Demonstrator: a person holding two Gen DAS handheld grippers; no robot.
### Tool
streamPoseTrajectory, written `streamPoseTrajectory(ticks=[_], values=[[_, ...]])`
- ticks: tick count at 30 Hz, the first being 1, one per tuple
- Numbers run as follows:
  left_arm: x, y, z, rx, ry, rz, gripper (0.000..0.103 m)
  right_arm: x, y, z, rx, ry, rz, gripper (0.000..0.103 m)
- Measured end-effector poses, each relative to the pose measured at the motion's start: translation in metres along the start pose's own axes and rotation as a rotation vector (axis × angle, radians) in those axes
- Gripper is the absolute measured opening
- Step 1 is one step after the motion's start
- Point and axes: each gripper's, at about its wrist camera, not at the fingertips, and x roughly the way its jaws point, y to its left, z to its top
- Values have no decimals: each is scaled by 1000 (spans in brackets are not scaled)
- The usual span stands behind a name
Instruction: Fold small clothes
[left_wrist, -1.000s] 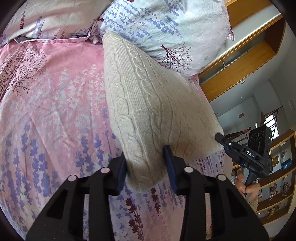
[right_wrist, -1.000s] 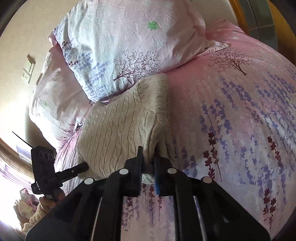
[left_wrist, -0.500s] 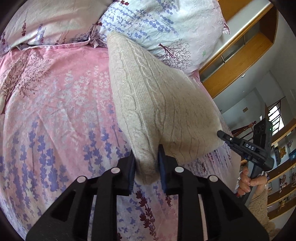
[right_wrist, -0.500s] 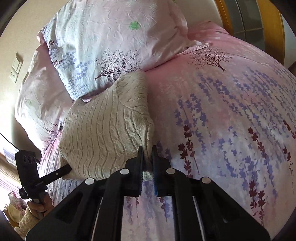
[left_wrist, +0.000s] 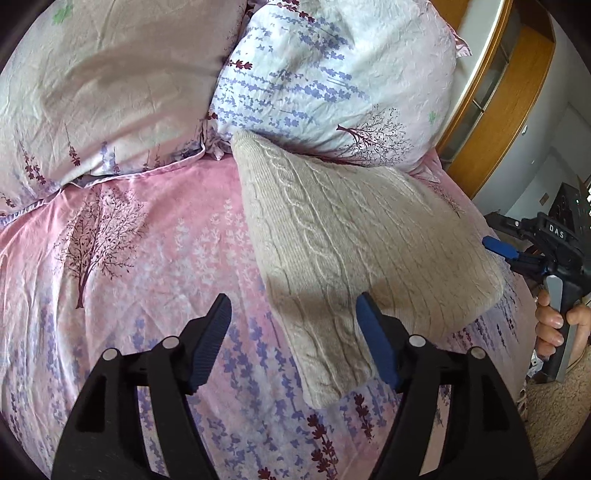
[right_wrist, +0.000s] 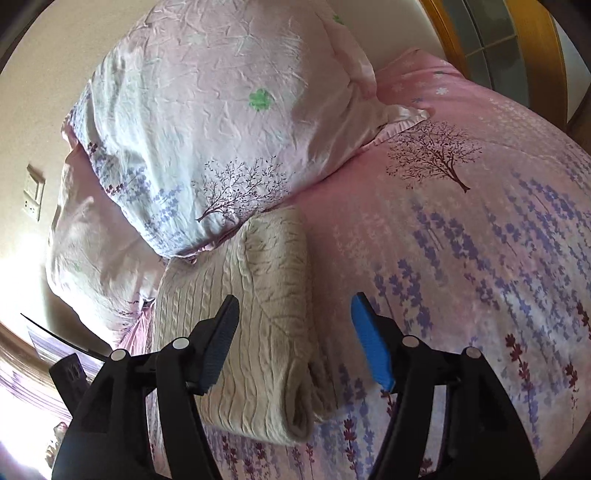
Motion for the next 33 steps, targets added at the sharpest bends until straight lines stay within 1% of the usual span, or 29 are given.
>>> streamPoseTrajectory(ticks=[3, 5, 6, 7, 8, 9, 11, 13, 15, 16, 17, 19, 20, 21, 23, 24, 29, 30, 33], values=[[5, -1, 4, 8, 12, 6, 70, 23, 0, 13, 35, 31, 15, 64], [8, -2, 6, 11, 17, 9, 70, 38, 2, 17, 36, 50, -11, 64], [12, -4, 8, 11, 19, 8, 70, 45, 2, 19, 35, 62, -14, 60], [13, -4, 9, 12, 21, 7, 70, 52, 3, 18, 32, 73, -10, 52], [14, -4, 11, 12, 21, 7, 71, 58, 4, 17, 26, 83, 2, 27], [17, -6, 13, 14, 21, 7, 71, 63, 5, 16, 18, 88, 13, 17], [20, -7, 16, 15, 22, 4, 72, 65, 5, 15, 9, 53, -5, 11], [22, -6, 18, 7, 24, -7, 73, 66, 1, 17, 36, 31, -15, 10], [24, -3, 22, -19, 22, -45, 73, 69, -5, 20, 63, 21, -38, 10], [25, 0, 24, -45, 21, -73, 73, 71, -7, 20, 72, 23, -51, 10], [26, 4, 25, -76, 24, -101, 73, 73, -8, 21, 76, 32, -46, 10], [30, 15, 29, -145, 38, -160, 74, 69, -7, 20, 65, 52, -24, 12], [32, 20, 31, -173, 45, -179, 75, 65, -7, 20, 65, 63, -7, 21], [35, 24, 32, -197, 50, -198, 75, 61, -8, 20, 74, 73, -1, 43], [40, 31, 34, -241, 61, -234, 75, 53, -12, 20, 89, 88, 20, 72], [43, 33, 36, -264, 69, -250, 75, 51, -11, 19, 85, 93, 35, 72], [64, 40, 39, -355, 114, -323, 75, 57, -17, 17, 106, 189, 101, 72], [67, 39, 39, -361, 112, -334, 75, 60, -16, 16, 104, 204, 102, 72], [70, 32, 41, -342, 107, -329, 75, 70, -15, 13, 94, 245, 110, 72]])
